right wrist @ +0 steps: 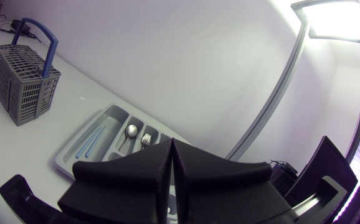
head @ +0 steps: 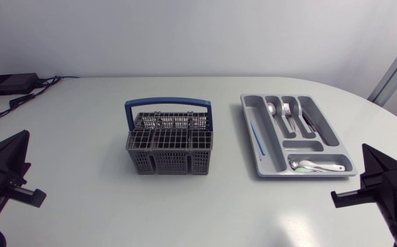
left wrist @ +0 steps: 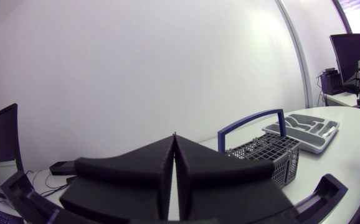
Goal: Unload the cutlery basket into the drawer organizer.
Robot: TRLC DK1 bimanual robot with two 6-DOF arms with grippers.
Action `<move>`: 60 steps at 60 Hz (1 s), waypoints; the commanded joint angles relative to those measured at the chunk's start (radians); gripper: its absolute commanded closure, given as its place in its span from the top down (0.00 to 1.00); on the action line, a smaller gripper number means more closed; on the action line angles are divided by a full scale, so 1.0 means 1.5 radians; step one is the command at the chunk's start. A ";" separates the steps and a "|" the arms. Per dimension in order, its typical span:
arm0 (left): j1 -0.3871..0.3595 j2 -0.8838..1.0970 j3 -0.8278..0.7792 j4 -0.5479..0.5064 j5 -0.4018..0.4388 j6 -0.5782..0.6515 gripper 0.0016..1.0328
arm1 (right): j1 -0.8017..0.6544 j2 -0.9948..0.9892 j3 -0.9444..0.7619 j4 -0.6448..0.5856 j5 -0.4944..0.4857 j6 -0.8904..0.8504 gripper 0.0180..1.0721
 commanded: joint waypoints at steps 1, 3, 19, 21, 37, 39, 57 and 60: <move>-0.025 -0.005 -0.024 -0.002 -0.019 -0.003 0.03 | -0.001 -0.006 -0.016 0.008 0.005 0.008 0.05; -0.034 -0.005 -0.025 -0.003 -0.023 -0.002 0.03 | -0.001 -0.006 -0.018 0.008 0.007 0.007 0.05; -0.064 -0.007 -0.032 -0.018 -0.039 -0.028 0.03 | 0.010 -0.006 -0.030 0.009 0.026 0.005 0.05; -0.067 -0.007 -0.034 -0.020 -0.040 -0.030 0.03 | 0.012 -0.006 -0.033 0.010 0.031 0.005 0.05; -0.072 -0.007 -0.046 -0.027 -0.040 -0.053 0.03 | 0.025 -0.006 -0.038 0.015 0.034 0.012 0.05; -0.072 -0.007 -0.046 -0.032 -0.040 -0.055 0.03 | 0.029 -0.006 -0.039 0.017 0.034 0.011 0.05; -0.080 -0.007 -0.049 -0.042 -0.040 -0.055 0.03 | 0.046 -0.006 -0.052 0.028 0.035 0.009 0.05; -0.081 -0.007 -0.050 -0.043 -0.040 -0.053 0.03 | 0.039 -0.006 -0.052 0.025 0.035 0.007 0.05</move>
